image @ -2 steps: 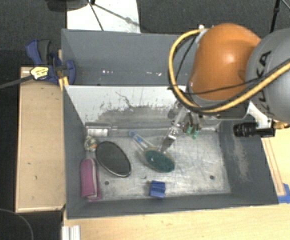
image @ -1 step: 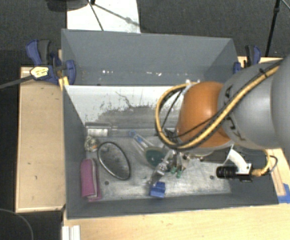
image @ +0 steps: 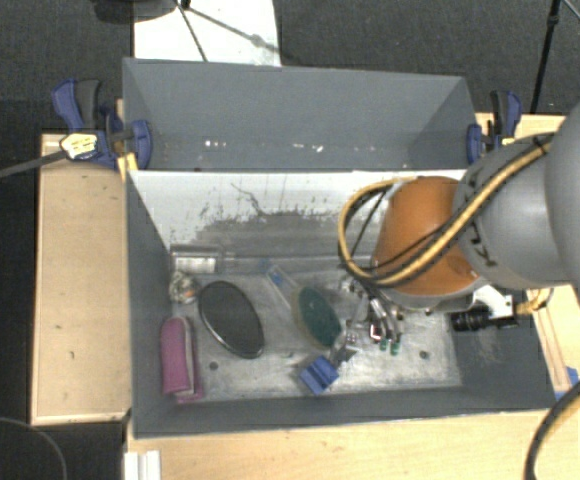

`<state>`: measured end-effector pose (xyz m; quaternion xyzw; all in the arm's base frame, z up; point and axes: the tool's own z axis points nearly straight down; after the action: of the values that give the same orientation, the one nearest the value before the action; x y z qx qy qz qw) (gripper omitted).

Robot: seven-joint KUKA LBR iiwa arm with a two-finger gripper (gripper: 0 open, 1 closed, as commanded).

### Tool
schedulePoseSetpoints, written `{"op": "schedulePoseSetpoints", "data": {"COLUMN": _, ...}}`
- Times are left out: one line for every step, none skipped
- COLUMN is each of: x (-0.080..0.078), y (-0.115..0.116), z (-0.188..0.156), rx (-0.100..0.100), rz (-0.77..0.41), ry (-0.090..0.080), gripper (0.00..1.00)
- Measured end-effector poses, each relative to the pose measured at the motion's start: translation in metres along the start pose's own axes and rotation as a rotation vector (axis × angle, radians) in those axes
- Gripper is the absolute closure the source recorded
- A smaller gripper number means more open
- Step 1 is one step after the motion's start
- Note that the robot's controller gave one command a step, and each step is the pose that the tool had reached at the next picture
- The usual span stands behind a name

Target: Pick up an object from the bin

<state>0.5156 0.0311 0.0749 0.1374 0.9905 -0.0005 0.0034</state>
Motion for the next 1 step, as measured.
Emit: {"op": "schedulePoseSetpoints", "data": {"x": 0.0027, "y": 0.0448, "z": -0.0176, "rx": -0.003, "rz": -0.127, "ry": 0.003, "gripper": 0.0}}
